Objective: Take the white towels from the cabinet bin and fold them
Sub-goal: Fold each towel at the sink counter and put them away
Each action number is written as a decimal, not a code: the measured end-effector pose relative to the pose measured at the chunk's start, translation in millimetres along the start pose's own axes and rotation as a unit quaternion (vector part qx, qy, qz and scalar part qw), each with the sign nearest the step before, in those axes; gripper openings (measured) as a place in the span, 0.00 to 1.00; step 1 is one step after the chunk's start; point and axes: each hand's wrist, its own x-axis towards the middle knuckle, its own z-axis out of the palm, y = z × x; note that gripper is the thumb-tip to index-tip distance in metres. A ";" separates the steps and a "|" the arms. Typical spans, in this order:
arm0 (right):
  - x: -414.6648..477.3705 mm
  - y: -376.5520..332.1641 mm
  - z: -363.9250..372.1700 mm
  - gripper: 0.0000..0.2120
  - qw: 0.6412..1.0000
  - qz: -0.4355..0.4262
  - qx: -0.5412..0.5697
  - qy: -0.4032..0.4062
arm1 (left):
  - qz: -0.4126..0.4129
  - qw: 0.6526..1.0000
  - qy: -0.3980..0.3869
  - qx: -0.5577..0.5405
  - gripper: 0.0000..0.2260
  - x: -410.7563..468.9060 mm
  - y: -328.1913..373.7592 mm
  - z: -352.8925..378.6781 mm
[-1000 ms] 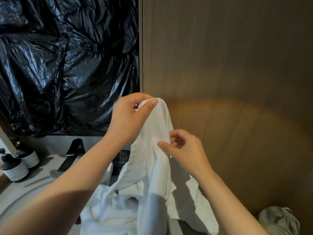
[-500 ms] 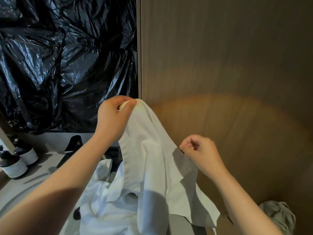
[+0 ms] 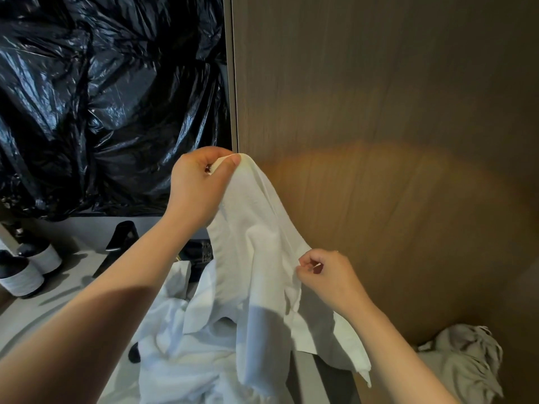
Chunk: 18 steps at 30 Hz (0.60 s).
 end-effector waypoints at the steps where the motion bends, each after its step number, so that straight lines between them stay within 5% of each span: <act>1: -0.7 4.7 -1.3 0.13 1.000 0.008 -0.005 -0.004 | -0.002 1.000 0.001 -0.001 0.04 -0.1 -1.3 0.1; 6: -5.8 22.1 -11.7 0.09 0.998 0.044 0.033 0.004 | -0.008 1.000 -0.003 -0.002 0.04 -1.4 -4.7 5.5; 12: -1.1 -4.7 -55.0 0.02 0.982 -0.004 0.116 0.151 | -0.020 1.000 -0.002 -0.016 0.05 5.0 -4.0 11.3; 18: 12.0 -60.7 -96.9 0.09 0.960 -0.070 0.191 0.190 | 0.013 1.000 -0.004 -0.022 0.05 16.5 21.3 26.7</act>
